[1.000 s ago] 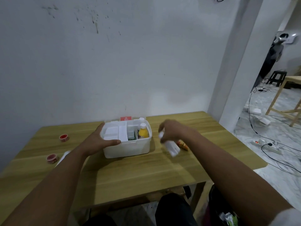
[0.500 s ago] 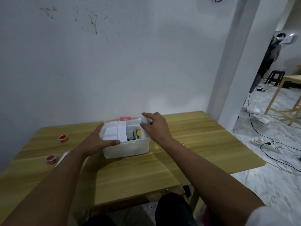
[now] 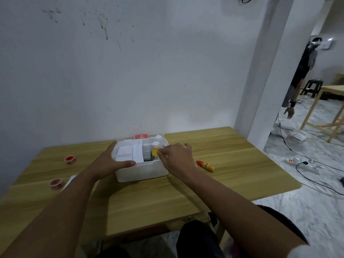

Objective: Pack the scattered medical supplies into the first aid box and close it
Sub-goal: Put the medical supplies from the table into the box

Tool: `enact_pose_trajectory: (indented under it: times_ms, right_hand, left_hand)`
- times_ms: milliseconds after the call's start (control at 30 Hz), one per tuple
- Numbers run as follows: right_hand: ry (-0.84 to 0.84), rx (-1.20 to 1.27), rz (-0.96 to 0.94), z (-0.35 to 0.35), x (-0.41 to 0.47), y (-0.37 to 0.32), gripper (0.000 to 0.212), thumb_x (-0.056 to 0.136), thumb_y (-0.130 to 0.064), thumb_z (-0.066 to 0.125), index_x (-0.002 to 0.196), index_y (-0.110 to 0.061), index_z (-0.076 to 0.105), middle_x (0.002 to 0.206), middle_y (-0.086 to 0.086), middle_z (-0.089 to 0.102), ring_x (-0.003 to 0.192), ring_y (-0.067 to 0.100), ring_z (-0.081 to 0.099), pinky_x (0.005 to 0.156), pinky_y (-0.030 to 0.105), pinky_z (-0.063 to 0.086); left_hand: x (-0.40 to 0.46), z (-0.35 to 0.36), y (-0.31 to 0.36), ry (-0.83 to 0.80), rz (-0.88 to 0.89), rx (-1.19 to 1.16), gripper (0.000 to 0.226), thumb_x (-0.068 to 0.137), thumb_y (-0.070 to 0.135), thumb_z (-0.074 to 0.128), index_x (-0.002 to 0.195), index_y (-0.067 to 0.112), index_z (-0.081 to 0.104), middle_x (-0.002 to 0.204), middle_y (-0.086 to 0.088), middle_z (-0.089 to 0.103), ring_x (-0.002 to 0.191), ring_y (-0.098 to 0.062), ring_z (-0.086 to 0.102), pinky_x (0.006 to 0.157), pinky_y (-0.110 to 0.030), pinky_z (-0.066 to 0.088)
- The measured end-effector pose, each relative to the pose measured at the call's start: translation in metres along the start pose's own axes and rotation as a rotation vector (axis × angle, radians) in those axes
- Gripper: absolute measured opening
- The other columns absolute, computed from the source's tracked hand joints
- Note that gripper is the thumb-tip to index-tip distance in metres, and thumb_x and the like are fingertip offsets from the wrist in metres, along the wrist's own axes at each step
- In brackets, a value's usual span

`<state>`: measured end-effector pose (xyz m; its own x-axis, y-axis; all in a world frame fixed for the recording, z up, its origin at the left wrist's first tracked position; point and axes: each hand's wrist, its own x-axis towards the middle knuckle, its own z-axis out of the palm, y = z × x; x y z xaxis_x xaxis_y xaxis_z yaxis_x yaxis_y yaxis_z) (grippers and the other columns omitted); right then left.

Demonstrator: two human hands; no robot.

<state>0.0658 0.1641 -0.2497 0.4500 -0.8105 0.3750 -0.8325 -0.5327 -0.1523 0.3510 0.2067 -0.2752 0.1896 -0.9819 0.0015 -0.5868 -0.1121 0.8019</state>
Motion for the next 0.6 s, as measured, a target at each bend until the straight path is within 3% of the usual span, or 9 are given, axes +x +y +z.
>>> enact_pose_trajectory:
  times_ms: [100, 200, 267, 367, 467, 600]
  right_hand:
    - [-0.02, 0.048, -0.023, -0.006, 0.0, 0.002, 0.041, 0.105, -0.05, 0.038, 0.116, -0.035, 0.074, 0.12, -0.005, 0.074, 0.116, 0.025, 0.062, 0.111, 0.059, 0.027]
    - [0.112, 0.288, 0.042, -0.022, 0.002, 0.018, 0.038, 0.101, -0.048, 0.046, 0.118, -0.031, 0.075, 0.125, -0.005, 0.073, 0.113, 0.022, 0.065, 0.1, 0.044, 0.046]
    - [0.109, 0.311, 0.174, -0.034, 0.008, 0.035, 0.032, 0.097, -0.039, 0.053, 0.113, -0.025, 0.077, 0.121, -0.002, 0.074, 0.11, 0.023, 0.066, 0.093, 0.039, 0.052]
    - [-0.207, 0.035, 0.351, -0.044, 0.012, 0.062, 0.028, 0.088, -0.023, 0.057, 0.112, -0.02, 0.071, 0.116, 0.001, 0.071, 0.106, 0.027, 0.067, 0.09, 0.04, 0.054]
    - [-0.484, -0.164, 0.413, -0.028, 0.005, 0.087, 0.02, 0.091, -0.02, 0.057, 0.11, -0.017, 0.062, 0.114, 0.005, 0.066, 0.103, 0.031, 0.065, 0.093, 0.044, 0.054]
    - [-0.48, -0.216, 0.363, -0.006, 0.004, 0.106, 0.022, 0.1, -0.029, 0.059, 0.113, -0.012, 0.066, 0.108, 0.006, 0.07, 0.094, 0.027, 0.065, 0.08, 0.037, 0.054]
  left_hand:
    - [-0.001, -0.001, 0.0, -0.004, 0.0, 0.002, 0.153, 0.037, 0.085, 0.086, 0.164, 0.031, 0.02, 0.162, 0.003, 0.038, 0.14, -0.028, 0.045, 0.105, -0.055, 0.051]
    - [0.0, -0.001, 0.0, -0.009, 0.004, -0.004, 0.15, 0.039, 0.084, 0.087, 0.163, 0.032, 0.021, 0.162, 0.004, 0.038, 0.14, -0.027, 0.045, 0.105, -0.055, 0.051]
    - [0.0, -0.001, -0.001, -0.008, 0.005, -0.015, 0.148, 0.041, 0.082, 0.088, 0.163, 0.032, 0.022, 0.161, 0.005, 0.04, 0.139, -0.026, 0.045, 0.105, -0.055, 0.051]
    - [0.0, -0.001, -0.001, -0.013, 0.008, -0.018, 0.147, 0.042, 0.081, 0.089, 0.163, 0.032, 0.021, 0.161, 0.006, 0.04, 0.139, -0.025, 0.046, 0.105, -0.054, 0.051]
    - [0.0, -0.001, -0.001, -0.008, 0.007, -0.012, 0.149, 0.042, 0.081, 0.089, 0.164, 0.031, 0.02, 0.162, 0.005, 0.039, 0.139, -0.026, 0.045, 0.105, -0.054, 0.051]
    - [0.001, -0.001, -0.003, -0.004, -0.001, -0.013, 0.145, 0.045, 0.079, 0.091, 0.163, 0.033, 0.02, 0.16, 0.006, 0.041, 0.138, -0.024, 0.047, 0.104, -0.052, 0.052]
